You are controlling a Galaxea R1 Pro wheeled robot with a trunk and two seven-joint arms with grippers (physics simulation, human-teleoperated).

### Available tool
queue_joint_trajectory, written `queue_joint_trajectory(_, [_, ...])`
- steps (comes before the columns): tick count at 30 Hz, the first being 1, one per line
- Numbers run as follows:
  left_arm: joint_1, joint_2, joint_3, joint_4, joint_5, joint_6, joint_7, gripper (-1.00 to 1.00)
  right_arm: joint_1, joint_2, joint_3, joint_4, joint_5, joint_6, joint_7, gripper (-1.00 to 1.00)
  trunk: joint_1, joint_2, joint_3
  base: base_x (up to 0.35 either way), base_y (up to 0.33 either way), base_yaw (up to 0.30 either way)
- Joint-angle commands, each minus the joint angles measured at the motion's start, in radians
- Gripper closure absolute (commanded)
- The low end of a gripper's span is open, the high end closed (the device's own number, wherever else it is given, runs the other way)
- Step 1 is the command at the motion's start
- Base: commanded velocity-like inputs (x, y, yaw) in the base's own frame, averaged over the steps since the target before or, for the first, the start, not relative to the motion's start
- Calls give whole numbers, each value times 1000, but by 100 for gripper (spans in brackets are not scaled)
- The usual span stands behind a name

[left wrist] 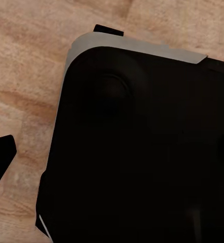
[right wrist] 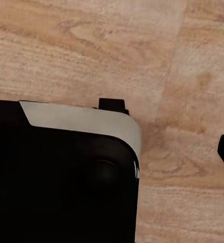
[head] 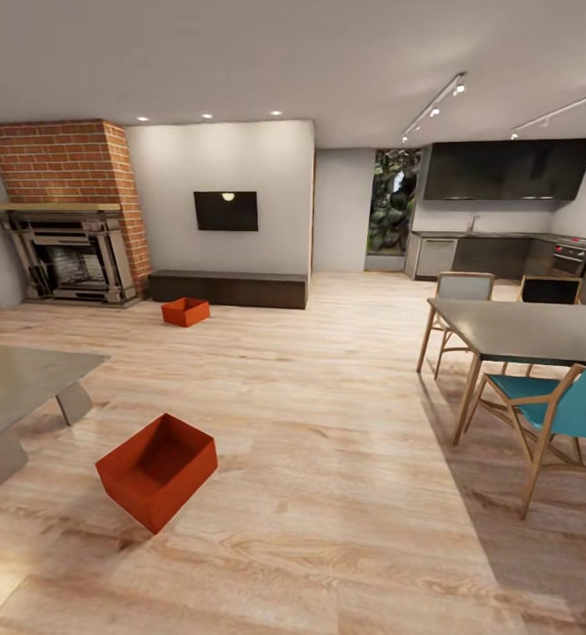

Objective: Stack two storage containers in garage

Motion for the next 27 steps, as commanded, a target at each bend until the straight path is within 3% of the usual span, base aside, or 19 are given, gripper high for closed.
queue_joint_trajectory(1, [0, 0, -1, 0, 5, -1, 1, -100, -1, 1, 5, 2, 6, -5, -3, -100, 1, 0, -1, 321, 0, 0])
queue_joint_trajectory(27, [0, 0, -1, 0, 5, -1, 1, -100, -1, 1, 13, 2, 18, -5, -4, -100, 1, 0, -1, 321, 0, 0])
